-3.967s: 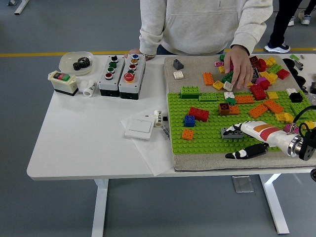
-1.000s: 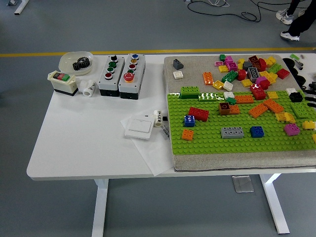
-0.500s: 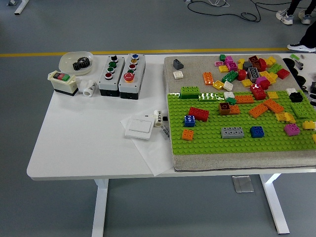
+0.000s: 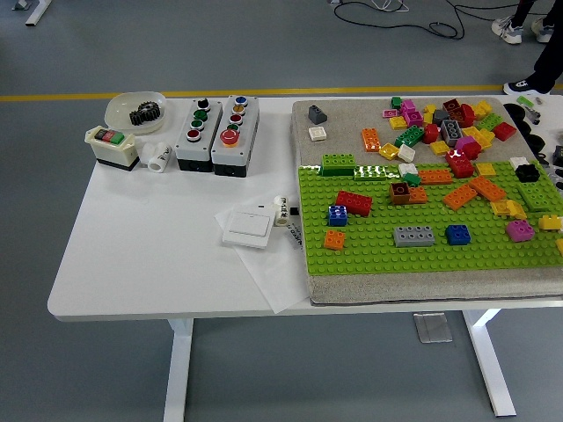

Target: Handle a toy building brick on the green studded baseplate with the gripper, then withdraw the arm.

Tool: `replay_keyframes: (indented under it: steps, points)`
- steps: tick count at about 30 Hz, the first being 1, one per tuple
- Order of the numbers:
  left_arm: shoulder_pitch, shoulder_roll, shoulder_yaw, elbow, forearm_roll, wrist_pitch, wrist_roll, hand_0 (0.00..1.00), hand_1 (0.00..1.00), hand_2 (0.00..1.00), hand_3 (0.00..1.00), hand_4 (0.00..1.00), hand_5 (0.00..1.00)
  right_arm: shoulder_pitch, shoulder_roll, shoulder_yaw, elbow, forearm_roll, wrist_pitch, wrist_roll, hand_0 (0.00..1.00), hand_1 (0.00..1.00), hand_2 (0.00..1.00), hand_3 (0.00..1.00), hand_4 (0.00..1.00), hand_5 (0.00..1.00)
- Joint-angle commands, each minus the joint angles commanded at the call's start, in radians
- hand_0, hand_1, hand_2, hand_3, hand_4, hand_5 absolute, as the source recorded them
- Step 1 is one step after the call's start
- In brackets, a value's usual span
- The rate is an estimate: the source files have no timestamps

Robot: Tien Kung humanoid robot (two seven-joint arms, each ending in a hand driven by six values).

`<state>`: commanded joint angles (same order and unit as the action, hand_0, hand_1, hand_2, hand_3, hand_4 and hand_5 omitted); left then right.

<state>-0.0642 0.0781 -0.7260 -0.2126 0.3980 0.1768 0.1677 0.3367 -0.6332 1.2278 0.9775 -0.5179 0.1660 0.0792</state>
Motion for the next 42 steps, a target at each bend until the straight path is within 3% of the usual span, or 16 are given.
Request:
replay_keyframes:
  steps: [42]
  points:
    - [-0.011, -0.003, -0.005, 0.002, 0.004, -0.002, -0.004, 0.816, 0.879, 0.879, 0.800, 0.834, 0.705, 0.004, -0.003, 0.015, -0.004, 0.006, -0.020, 0.004, 0.879, 0.806, 0.827, 0.838, 0.998, 0.888]
